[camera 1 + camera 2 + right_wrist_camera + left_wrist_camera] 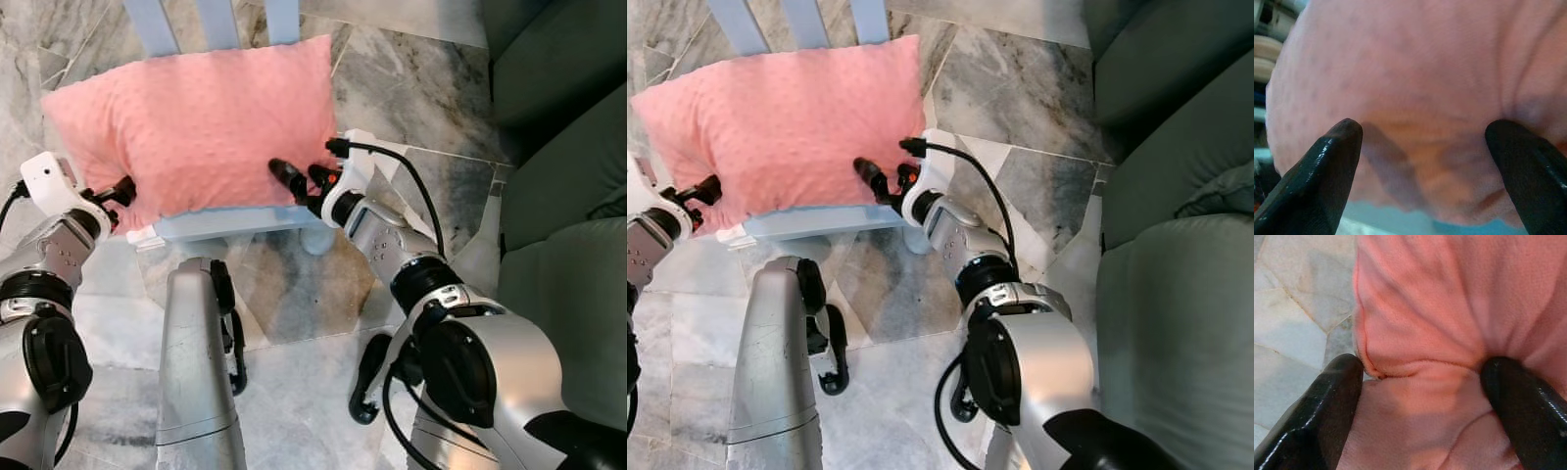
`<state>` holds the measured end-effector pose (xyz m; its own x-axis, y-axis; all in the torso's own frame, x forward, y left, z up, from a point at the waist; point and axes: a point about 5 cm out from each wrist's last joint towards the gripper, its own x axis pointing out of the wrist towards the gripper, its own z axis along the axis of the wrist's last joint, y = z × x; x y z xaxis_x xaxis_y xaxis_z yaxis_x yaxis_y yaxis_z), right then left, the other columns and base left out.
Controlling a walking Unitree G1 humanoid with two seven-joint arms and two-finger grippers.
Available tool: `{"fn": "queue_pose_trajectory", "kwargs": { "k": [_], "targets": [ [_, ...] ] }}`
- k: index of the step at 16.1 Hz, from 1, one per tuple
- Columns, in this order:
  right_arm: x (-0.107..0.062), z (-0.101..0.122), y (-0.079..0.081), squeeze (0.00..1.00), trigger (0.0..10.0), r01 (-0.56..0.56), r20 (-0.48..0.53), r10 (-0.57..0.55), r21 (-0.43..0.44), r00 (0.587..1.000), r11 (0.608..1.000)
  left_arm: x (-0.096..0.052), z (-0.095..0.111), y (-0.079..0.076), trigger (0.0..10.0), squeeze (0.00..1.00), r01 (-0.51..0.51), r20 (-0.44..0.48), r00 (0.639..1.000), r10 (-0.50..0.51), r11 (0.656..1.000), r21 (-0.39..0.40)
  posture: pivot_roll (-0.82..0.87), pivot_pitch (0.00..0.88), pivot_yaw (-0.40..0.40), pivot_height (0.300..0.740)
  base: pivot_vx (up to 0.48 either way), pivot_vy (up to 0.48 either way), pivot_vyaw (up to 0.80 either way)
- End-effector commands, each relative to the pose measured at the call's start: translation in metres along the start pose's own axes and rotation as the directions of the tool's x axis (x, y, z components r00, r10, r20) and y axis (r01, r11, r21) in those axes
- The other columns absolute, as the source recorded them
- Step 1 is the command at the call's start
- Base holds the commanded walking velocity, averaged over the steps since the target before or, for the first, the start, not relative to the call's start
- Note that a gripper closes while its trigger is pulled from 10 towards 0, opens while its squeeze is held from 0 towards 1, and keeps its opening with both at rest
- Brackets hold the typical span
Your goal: Move the pillow to the sofa
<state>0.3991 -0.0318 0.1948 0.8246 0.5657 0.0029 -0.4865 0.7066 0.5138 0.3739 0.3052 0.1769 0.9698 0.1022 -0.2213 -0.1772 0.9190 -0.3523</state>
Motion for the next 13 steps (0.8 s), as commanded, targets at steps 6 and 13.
{"fn": "queue_pose_trajectory", "kwargs": {
  "k": [6,13],
  "targets": [
    [-0.005,-0.017,-0.01,0.0,0.0,0.055,-0.051,-0.051,0.087,0.997,0.995,-0.004,-0.029,0.009,0.0,0.0,0.027,-0.108,0.994,-0.026,1.0,0.009,0.08,0.664,-0.019,0.489,0.0,0.0,0.0],
    [-0.007,-0.023,-0.011,0.0,0.0,0.024,-0.095,-0.029,-0.049,0.995,0.999,-0.004,-0.033,0.008,0.0,0.0,0.047,-0.118,0.992,-0.046,0.999,0.005,0.07,0.67,-0.029,0.489,0.0,0.0,0.0]
  ]
}}
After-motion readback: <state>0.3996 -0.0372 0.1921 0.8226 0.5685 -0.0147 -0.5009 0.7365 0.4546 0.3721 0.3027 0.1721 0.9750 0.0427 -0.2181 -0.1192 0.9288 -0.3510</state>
